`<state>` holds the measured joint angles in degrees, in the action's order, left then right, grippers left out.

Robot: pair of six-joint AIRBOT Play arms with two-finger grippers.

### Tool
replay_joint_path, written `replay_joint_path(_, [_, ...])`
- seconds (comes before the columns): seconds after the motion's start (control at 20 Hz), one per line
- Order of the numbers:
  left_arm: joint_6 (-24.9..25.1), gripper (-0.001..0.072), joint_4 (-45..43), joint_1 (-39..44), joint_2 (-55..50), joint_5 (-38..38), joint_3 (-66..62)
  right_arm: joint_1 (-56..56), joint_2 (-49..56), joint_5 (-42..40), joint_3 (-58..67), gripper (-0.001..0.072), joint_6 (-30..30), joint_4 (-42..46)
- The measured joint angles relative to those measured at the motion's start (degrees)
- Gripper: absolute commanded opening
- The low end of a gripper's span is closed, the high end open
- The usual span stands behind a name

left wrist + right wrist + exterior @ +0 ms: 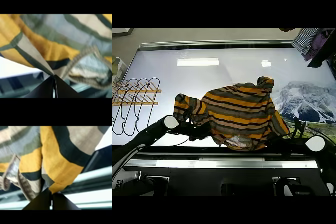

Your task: Fold the clothes and pants, and hang the long-sleeved shirts on hangers.

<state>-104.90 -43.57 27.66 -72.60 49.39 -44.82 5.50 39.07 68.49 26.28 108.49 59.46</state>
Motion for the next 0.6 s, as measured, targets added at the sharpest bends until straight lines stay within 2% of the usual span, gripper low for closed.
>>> replay_joint_path(0.2, [-0.74, 0.0023, -0.24, 2.80, 5.68, 6.67, -0.11, 0.00, -5.29, 9.05, 0.02, 0.0022, 0.94, 4.04])
replay_joint_path(0.35, [-3.69, 0.0022, -0.17, 6.32, 9.49, 9.09, -0.15, 0.00, -9.66, 15.85, 0.20, 0.0022, 3.23, 6.51])
replay_joint_path(0.5, [-5.33, 0.0022, -0.11, 8.11, 10.99, 8.46, -0.20, 0.00, -11.67, 16.85, 2.10, 0.0022, 5.70, 10.29])
replay_joint_path(0.6, [-5.92, 0.0023, -0.02, 8.07, 11.15, 6.32, -0.28, 0.00, -10.84, 13.66, 4.39, 0.0023, 7.72, 12.81])
